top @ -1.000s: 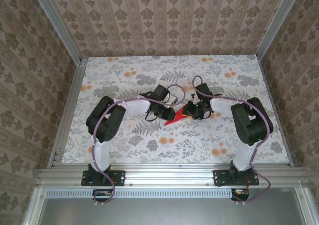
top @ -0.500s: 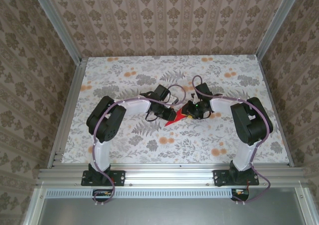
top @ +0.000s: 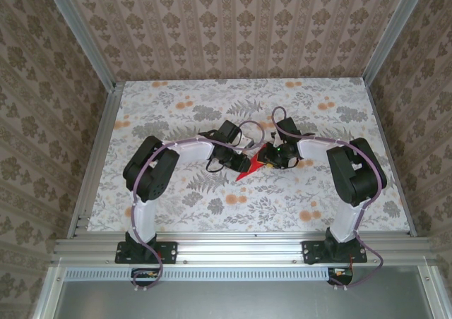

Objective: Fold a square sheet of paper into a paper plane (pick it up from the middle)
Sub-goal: Fold the wing for the fifth time at the center of the table.

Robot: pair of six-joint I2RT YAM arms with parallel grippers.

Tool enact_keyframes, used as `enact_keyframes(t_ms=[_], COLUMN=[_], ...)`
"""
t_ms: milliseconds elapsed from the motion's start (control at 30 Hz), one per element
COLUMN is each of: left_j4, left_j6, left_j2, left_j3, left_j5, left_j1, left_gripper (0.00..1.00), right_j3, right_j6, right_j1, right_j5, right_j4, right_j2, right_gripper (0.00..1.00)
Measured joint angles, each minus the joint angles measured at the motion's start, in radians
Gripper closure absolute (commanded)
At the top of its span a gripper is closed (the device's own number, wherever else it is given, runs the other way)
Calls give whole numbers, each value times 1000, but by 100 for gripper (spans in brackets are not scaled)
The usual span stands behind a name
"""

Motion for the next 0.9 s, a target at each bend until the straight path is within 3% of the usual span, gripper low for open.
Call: enact_keyframes(t_ms=[300,600,900], left_j4=[-11,1,64], left_j6=[6,-22,-101], left_j2=[8,1,-8], left_j3=[13,7,-35], left_j5=[14,48,130], left_j1=[-1,2,46], left_gripper=[70,59,59], right_j3=[1,2,8], right_j6=[-20,-22,-22], right_j1=[1,1,1], right_j5=[23,29,29], right_j4=[-13,-15,-15], right_j2=[6,9,16], right_gripper=[85,86,86])
